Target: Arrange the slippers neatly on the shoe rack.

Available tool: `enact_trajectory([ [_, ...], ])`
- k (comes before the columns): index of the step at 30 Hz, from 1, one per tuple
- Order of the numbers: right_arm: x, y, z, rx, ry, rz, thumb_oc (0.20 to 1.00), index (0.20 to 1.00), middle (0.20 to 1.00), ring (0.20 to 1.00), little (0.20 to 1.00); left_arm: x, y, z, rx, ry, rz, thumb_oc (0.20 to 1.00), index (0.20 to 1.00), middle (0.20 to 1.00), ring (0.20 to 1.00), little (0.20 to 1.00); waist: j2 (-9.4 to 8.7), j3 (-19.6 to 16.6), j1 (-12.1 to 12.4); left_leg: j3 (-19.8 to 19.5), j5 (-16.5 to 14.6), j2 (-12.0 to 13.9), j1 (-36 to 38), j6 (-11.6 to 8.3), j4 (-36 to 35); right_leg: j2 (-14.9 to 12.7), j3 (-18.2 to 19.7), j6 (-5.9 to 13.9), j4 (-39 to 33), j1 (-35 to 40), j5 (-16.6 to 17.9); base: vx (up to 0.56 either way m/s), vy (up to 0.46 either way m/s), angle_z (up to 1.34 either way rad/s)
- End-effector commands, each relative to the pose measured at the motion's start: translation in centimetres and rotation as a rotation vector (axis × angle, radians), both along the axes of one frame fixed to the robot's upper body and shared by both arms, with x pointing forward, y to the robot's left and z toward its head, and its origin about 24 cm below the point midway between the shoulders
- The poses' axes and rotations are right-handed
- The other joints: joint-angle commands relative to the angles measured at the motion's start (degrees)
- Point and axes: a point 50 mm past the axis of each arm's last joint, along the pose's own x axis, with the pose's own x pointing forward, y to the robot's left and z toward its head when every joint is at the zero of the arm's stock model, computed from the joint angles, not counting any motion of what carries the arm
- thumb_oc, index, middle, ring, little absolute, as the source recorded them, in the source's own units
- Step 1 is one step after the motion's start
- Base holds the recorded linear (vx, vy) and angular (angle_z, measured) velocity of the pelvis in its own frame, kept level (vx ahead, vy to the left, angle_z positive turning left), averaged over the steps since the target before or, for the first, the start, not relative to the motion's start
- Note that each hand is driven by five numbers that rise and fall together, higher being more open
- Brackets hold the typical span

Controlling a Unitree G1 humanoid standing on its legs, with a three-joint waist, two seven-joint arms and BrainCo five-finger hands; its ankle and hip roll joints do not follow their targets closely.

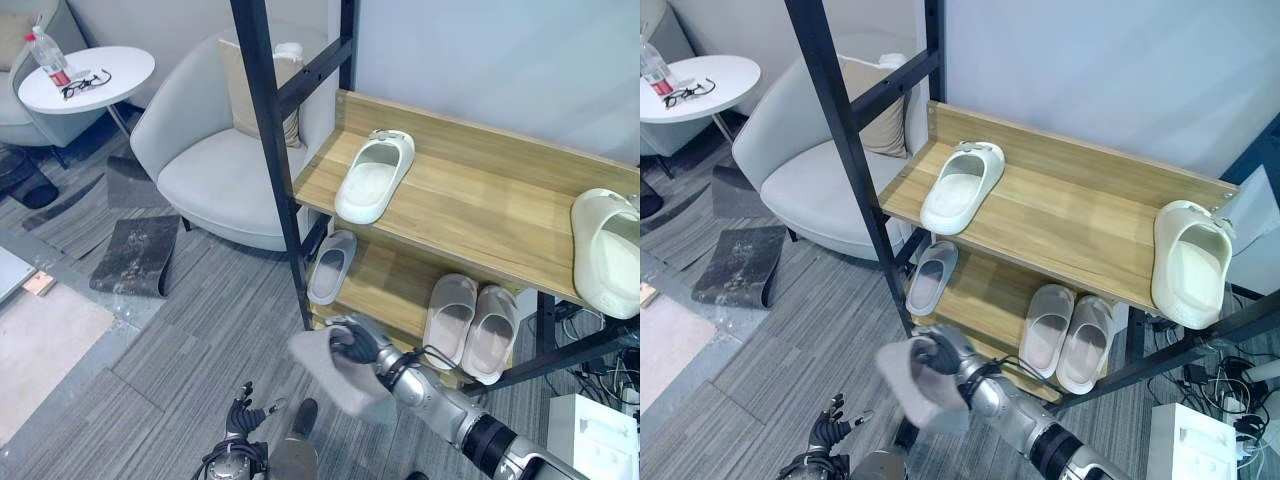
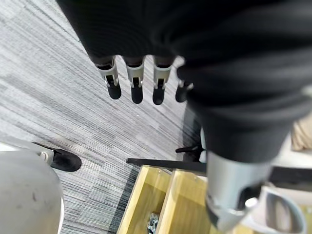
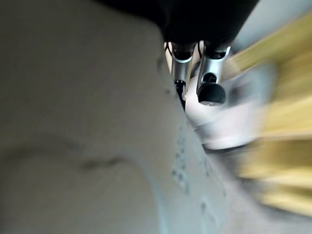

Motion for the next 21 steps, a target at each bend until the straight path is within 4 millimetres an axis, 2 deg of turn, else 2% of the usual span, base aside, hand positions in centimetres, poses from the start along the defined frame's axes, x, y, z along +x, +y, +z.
enact_trajectory([
  [1,4.4,-0.4,6.9,0.038,-0.388,-0.094,0.2,0.2,0.2,0.2,0.2,2.7,-0.5,1.4,-0.002,-0.105,-0.085,1.0,1.0,1.0,1.0,1.0,-1.77,6.91,2.12,-1.46,-6.86,-2.52,0.17,1.51,4.99,-0.65,-1.52,0.1,4.22,-3.02,-3.48,-0.09,-0.034,0.18],
  [3,6.1,-1.8,9.1,-0.006,-0.527,-0.176,0.2,0.2,0.2,0.2,0.2,3.5,-0.9,2.0,-0.029,-0.146,-0.089,1.0,1.0,1.0,1.0,1.0,-0.68,9.87,2.52,-2.02,-8.52,-2.5,-2.6,1.42,8.12,-1.41,-0.8,0.43,7.34,-5.66,-5.03,-0.22,0.031,0.22],
  [4,8.1,-3.9,12.2,-0.083,-0.673,-0.277,0.2,0.2,0.2,0.2,0.2,4.4,-1.2,2.9,-0.047,-0.201,-0.091,1.0,1.0,1.0,1.0,1.0,0.56,12.79,2.28,-2.3,-9.17,-3.37,-6.51,2.1,12.0,-3.32,0.28,0.18,11.68,-10.35,-5.41,-0.25,0.11,0.08],
  [5,8.1,-3.9,12.2,-0.083,-0.673,-0.277,0.2,0.2,0.2,0.2,0.2,4.4,-1.2,2.9,-0.047,-0.201,-0.091,1.0,1.0,1.0,1.0,1.0,0.56,12.79,2.28,-2.3,-9.17,-3.37,-6.51,2.1,12.0,-3.32,0.28,0.18,11.68,-10.35,-5.41,-0.28,0.193,0.01],
  [6,9.6,-5.9,15.1,-0.177,-0.799,-0.338,0.2,0.2,0.2,0.2,0.2,5.3,-1.3,3.7,-0.072,-0.255,-0.083,1.0,1.0,1.0,1.0,1.0,1.45,14.34,2.0,-1.92,-10.54,-4.48,-10.44,2.79,16.21,-5.45,1.8,-0.14,16.34,-15.14,-6.29,-0.13,0.143,-0.03],
  [8,9.9,-6.4,15.8,-0.188,-0.825,-0.359,0.2,0.2,0.2,0.2,0.2,5.6,-1.5,4.0,-0.083,-0.267,-0.086,1.0,1.0,1.0,1.0,1.0,1.71,14.48,2.18,-1.65,-11.3,-4.99,-12.37,2.97,18.24,-6.36,2.49,-0.27,18.54,-17.2,-7.2,-0.1,0.134,0.02],
  [9,10.7,-7.8,17.9,-0.262,-0.889,-0.389,0.2,0.2,0.2,0.2,0.2,6.0,-1.7,4.4,-0.099,-0.29,-0.087,1.0,1.0,1.0,1.0,1.0,2.29,15.23,2.18,-2.02,-12.2,-5.96,-15.34,3.32,21.39,-7.98,3.26,-0.48,22.09,-20.05,-8.29,-0.08,0.116,0.16],
  [10,11.1,-8.6,18.9,-0.308,-0.919,-0.406,0.2,0.2,0.2,0.2,0.2,6.2,-1.8,4.5,-0.099,-0.297,-0.095,1.0,1.0,1.0,1.0,1.0,2.47,15.68,2.19,-1.95,-12.78,-6.49,-17.66,3.52,23.63,-9.08,3.59,-0.54,24.53,-22.14,-9.32,-0.11,0.146,0.13],
  [12,11.6,-9.8,20.0,-0.369,-0.948,-0.435,0.2,0.2,0.2,0.2,0.2,6.8,-2.2,5.0,-0.11,-0.325,-0.106,1.0,1.0,1.0,1.0,1.0,2.96,16.03,2.15,-2.03,-13.54,-7.42,-21.46,3.62,26.86,-10.81,4.2,-0.68,28.9,-25.67,-10.93,-0.06,0.078,0.18],
  [13,11.6,-9.8,20.1,-0.369,-0.95,-0.434,0.2,0.2,0.2,0.2,0.2,6.8,-2.2,5.0,-0.111,-0.327,-0.106,1.0,1.0,1.0,1.0,1.0,2.93,15.92,2.11,-2.0,-13.63,-7.51,-21.81,3.64,27.11,-10.96,4.28,-0.68,29.23,-26.05,-11.09,-0.05,0.079,0.26],
  [14,12.1,-10.9,20.9,-0.453,-0.962,-0.461,0.2,0.2,0.2,0.2,0.2,7.3,-2.4,5.6,-0.113,-0.358,-0.123,1.0,1.0,1.0,1.0,1.0,3.46,16.48,2.32,-2.07,-14.12,-8.51,-25.11,3.9,29.79,-12.46,4.66,-0.9,33.04,-28.96,-12.21,-0.03,0.053,0.23],
  [17,12.6,-11.7,21.7,-0.517,-0.977,-0.486,0.2,0.2,0.2,0.2,0.2,7.8,-2.6,6.3,-0.125,-0.394,-0.135,1.0,1.0,1.0,1.0,1.0,3.75,16.75,2.52,-2.14,-14.57,-9.29,-28.75,4.04,32.33,-13.67,5.35,-1.14,36.33,-32.51,-13.31,-0.04,0.058,0.2],
  [19,13.3,-13.1,22.5,-0.661,-0.972,-0.512,0.2,0.2,0.2,0.2,0.2,7.9,-2.8,7.1,-0.143,-0.43,-0.163,1.0,1.0,1.0,1.0,1.0,4.59,17.34,3.39,-2.41,-15.15,-10.56,-33.35,4.3,35.5,-15.22,6.6,-1.36,40.89,-37.31,-14.79,-0.04,0.061,0.16],
  [20,13.4,-13.1,22.6,-0.661,-0.973,-0.51,0.2,0.2,0.2,0.2,0.2,8.0,-2.8,7.1,-0.145,-0.431,-0.162,1.0,1.0,1.0,1.0,1.0,4.52,17.21,3.31,-2.32,-15.24,-10.63,-33.71,4.32,35.72,-15.36,6.76,-1.36,41.22,-37.75,-14.92,-0.01,0.042,0.21],
  [21,13.5,-14.5,23.0,-0.771,-0.962,-0.544,0.2,0.2,0.2,0.2,0.2,7.8,-2.8,7.1,-0.144,-0.432,-0.175,1.0,1.0,1.0,1.0,1.0,4.93,17.41,3.83,-2.41,-15.5,-11.29,-36.06,4.36,37.39,-16.08,7.02,-1.5,43.25,-39.75,-15.64,0.0,0.028,0.19],
])
